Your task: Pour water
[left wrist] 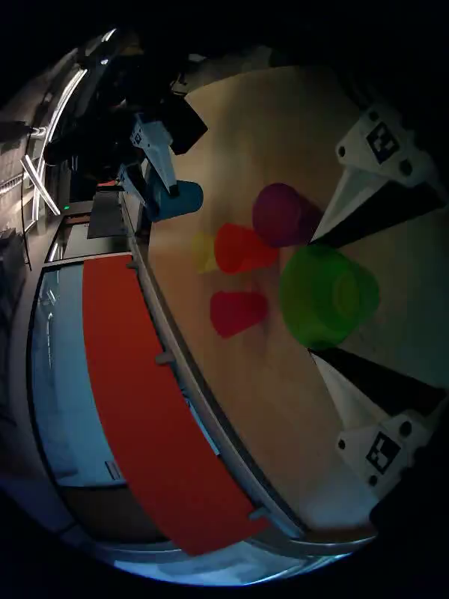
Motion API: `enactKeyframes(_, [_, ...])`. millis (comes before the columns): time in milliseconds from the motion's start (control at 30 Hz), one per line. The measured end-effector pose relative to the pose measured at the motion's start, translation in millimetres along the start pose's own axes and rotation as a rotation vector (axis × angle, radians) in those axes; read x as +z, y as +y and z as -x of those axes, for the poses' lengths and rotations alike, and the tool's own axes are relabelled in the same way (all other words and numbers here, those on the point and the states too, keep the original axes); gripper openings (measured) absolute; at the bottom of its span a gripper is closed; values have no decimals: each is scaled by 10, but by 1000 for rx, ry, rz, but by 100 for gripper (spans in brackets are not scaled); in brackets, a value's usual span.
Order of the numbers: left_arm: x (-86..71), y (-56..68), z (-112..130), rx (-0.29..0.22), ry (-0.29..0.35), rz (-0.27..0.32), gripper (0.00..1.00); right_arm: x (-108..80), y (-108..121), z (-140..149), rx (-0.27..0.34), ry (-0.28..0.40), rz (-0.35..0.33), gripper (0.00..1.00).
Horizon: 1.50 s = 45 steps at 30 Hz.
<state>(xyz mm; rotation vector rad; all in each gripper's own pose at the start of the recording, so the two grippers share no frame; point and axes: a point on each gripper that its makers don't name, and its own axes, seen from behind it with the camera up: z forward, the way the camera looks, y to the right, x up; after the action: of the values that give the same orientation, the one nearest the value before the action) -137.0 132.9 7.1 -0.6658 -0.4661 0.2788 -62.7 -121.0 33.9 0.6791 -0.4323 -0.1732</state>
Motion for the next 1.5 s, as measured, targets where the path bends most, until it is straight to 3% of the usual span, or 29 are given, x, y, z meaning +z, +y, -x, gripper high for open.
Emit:
enactKeyframes(267, [109,94,186,14,-67,42,89,89,-23,223,-6,-58,-2,93])
enactKeyframes(567, [193,161,324,8,-91,63,89,141,-59,355,-7,-91,-11,93])
enactKeyframes(1167, [152,137,406,-59,-72,73,90,169,-102,458,-12,-113,-9,93])
enactKeyframes(1300, [162,132,442,-62,-82,73,100,171,-111,452,-11,-113,-9,93])
enactKeyframes(1500, [163,105,520,-78,-102,68,100,189,-112,513,-5,-123,-6,93])
